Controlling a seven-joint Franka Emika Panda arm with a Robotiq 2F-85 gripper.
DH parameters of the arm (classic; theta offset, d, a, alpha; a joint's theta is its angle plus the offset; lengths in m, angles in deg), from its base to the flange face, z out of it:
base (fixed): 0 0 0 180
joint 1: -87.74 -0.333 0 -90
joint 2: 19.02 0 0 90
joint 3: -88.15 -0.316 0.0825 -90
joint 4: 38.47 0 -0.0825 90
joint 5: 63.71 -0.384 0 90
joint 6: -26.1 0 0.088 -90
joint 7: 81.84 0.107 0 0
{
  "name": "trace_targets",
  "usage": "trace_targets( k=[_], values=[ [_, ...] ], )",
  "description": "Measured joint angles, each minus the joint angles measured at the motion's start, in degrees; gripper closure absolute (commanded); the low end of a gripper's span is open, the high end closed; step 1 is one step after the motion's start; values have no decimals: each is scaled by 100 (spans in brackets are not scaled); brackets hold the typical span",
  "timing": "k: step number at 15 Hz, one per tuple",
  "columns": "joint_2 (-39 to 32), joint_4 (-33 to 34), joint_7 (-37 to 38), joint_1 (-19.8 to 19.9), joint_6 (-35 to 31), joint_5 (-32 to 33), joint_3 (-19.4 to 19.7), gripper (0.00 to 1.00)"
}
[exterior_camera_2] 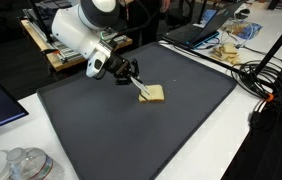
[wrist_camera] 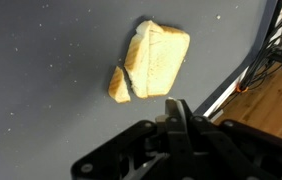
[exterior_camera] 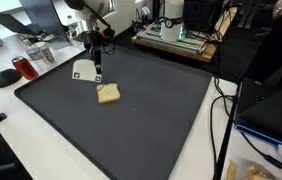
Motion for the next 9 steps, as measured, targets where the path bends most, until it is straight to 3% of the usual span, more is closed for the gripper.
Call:
trace_targets(
  k=[4, 9],
  values=[
    [135, -273, -21, -594, -1065, -1006, -21, 99],
    [389, -464, -298, -1037, -2286, -2467, -237, 99]
  ],
)
